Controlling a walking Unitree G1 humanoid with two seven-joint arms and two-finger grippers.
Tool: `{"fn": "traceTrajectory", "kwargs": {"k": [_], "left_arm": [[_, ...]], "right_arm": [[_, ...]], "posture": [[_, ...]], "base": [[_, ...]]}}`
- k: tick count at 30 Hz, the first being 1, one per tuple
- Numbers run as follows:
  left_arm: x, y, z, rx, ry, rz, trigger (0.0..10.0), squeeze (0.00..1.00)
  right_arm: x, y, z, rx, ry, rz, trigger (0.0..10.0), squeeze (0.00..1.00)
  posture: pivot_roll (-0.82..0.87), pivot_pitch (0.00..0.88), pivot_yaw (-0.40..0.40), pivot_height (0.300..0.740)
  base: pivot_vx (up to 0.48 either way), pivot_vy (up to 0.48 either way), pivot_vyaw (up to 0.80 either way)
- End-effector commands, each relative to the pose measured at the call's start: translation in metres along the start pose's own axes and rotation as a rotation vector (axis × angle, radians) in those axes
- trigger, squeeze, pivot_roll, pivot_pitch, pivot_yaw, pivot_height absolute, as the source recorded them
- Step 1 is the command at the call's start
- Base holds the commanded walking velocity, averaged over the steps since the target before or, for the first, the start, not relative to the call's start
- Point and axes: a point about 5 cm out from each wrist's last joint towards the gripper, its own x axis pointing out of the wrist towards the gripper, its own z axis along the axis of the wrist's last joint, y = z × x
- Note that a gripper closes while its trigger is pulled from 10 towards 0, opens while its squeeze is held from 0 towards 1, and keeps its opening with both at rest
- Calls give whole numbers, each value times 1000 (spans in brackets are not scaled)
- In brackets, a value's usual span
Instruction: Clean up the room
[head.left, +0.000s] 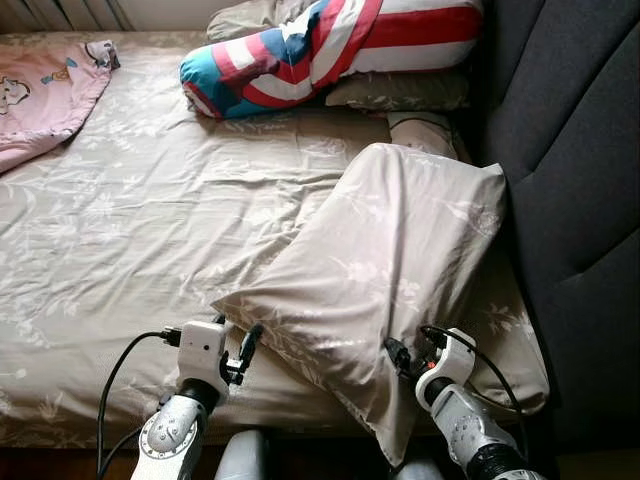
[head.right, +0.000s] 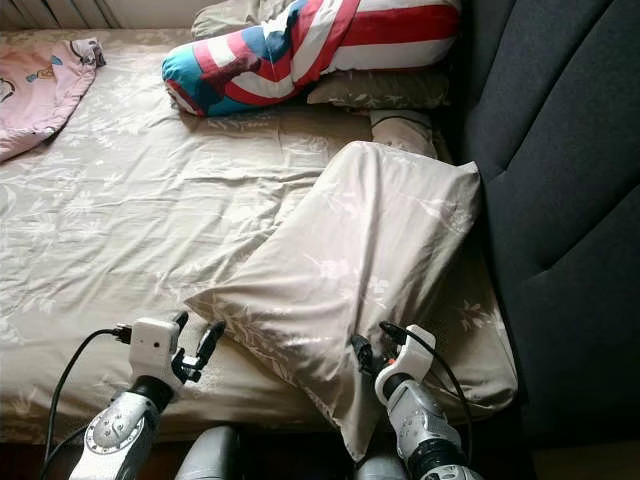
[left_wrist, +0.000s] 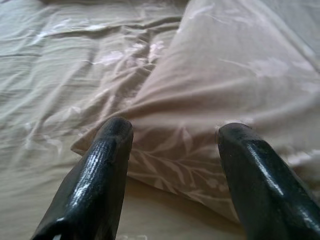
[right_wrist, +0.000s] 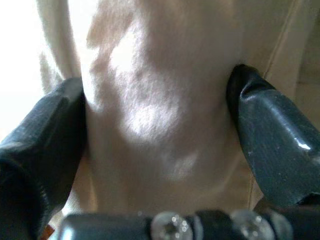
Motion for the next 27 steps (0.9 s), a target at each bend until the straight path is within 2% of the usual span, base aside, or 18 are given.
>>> {"fn": "traceTrajectory", "kwargs": {"k": [1,13,14,15,16,27], "left_arm": [[-4,-1,-1,28,21,-13,10000,0],[-12,13,13,52,6,29,10000,0],[-12,13,14,51,3,32,10000,0],[-12,14,15,49,1,35,10000,0],[-12,13,16,49,-1,35,10000,0],[-4,12,22,10,-12,63,10000,0]], "right_arm": [[-3,0,-35,22,151,11,10000,0],[0,1,-35,-65,152,-44,10000,0],[1,3,-35,-67,148,-37,6980,0],[1,4,-35,-69,142,-32,6980,0],[1,4,-35,-69,141,-32,0,0],[-2,-1,-43,-92,157,-21,0,0]], "posture": [[51,242,8,662],[110,315,33,662],[111,324,37,662],[111,324,37,662],[110,331,39,662],[82,344,31,662]], "base": [[0,0,0],[0,0,0],[0,0,0],[0,0,0],[0,0,0],[0,0,0]]}}
